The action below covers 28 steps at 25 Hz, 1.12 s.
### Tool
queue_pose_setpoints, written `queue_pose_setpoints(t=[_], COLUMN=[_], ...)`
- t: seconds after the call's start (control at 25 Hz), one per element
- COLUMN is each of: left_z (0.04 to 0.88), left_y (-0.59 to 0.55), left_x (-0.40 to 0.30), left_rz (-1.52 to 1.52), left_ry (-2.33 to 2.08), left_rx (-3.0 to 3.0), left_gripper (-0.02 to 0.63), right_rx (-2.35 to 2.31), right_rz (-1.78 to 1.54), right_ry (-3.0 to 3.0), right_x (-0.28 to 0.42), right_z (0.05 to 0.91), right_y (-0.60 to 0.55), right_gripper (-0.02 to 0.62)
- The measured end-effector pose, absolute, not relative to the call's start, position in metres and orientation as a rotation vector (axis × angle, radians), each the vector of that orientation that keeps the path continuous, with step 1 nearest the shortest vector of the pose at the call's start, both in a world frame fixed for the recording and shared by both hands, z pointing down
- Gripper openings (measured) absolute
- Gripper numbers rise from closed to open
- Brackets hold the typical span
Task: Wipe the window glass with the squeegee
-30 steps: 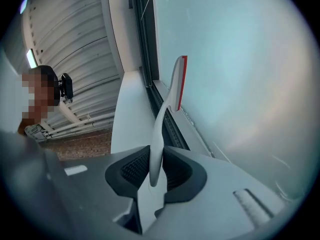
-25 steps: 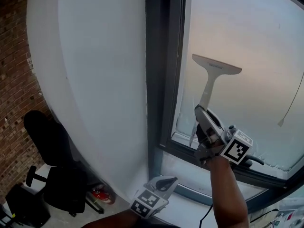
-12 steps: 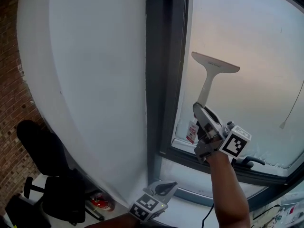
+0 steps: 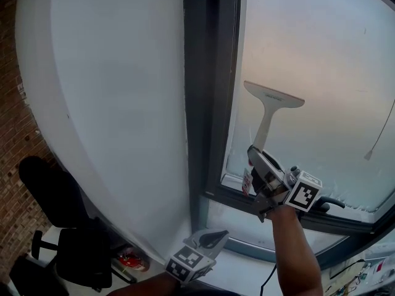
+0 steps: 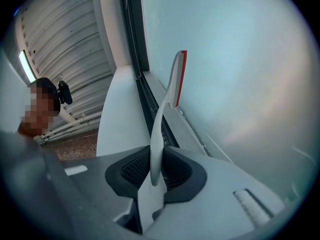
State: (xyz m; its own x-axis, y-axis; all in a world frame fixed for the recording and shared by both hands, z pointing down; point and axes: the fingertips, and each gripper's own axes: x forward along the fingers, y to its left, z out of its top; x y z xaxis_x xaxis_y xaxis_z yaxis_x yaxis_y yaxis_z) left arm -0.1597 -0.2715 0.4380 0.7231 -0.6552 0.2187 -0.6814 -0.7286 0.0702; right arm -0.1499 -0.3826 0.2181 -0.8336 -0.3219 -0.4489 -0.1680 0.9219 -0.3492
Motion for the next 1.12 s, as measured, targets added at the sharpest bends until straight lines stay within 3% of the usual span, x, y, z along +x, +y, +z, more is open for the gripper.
queue_pose_setpoints(t=[1.12], left_z=[0.457], left_y=[-0.268], left_x=[-0.155], left_rz=[0.322], left_ry=[-1.068], left_rx=[2.731], left_gripper=[0.001], right_rx=[-0.472], right_rz=[-0.495], right_ry=[2.537], right_x=[-0.139], right_z=[0.297], right_y=[-0.376], right_gripper=[0.091])
